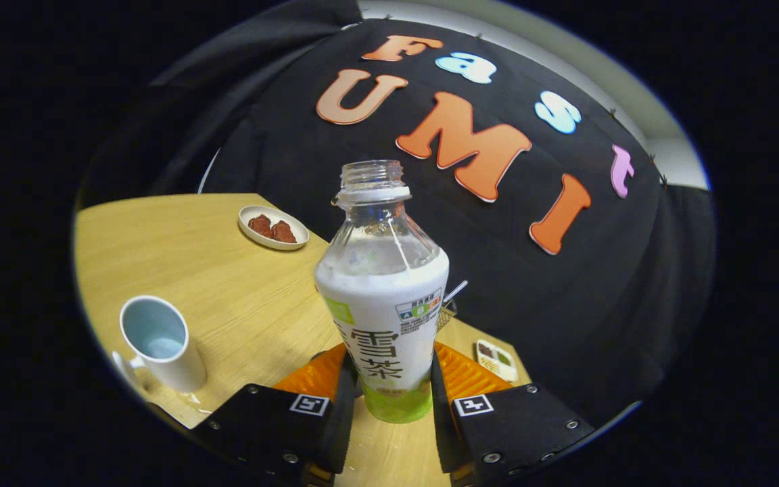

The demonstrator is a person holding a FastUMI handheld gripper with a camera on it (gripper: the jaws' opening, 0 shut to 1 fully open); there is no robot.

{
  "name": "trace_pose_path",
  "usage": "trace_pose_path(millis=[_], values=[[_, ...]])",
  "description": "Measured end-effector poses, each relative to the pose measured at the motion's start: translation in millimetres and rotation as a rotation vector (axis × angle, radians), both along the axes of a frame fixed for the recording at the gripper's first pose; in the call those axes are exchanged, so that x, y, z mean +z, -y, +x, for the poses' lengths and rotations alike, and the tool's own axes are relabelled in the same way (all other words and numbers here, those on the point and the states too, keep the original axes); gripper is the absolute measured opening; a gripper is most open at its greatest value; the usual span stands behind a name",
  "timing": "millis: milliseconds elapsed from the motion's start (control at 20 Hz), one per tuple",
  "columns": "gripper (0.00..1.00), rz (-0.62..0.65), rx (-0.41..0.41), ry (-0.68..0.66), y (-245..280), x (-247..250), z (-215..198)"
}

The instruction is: Take the bottle from table, then pour the juice into the cup, finally place the bottle on the coaster

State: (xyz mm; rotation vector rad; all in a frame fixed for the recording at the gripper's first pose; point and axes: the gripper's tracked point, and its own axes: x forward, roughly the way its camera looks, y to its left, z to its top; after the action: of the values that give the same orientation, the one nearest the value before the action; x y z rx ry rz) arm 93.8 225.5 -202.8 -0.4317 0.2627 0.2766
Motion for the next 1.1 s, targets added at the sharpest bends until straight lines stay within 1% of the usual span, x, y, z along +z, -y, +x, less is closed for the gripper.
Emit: trace_pose_path(millis=[150,200,300,450,600,750,800,1100], values=[[0.53,0.181,-0.031,-0.073,-5.4,-12.7,14.8],[0.52,0.21,-0.044,-0.083,-9.6,-12.4,26.3],[0.53,0.263,-0.054,-0.11,-9.1,-22.5,33.3],[0.53,0.372,-0.067,-0.188,-17.0,-46.0,52.9],[0.52,0.41,-0.087,-0.241,-18.1,-69.0,68.4],[0.53,0.431,-0.097,-0.268,-18.8,-81.5,76.5],[0.53,0.432,-0.098,-0.259,-19.1,-81.7,80.7],[0.54,0.424,-0.077,-0.233,-16.5,-80.9,73.0]])
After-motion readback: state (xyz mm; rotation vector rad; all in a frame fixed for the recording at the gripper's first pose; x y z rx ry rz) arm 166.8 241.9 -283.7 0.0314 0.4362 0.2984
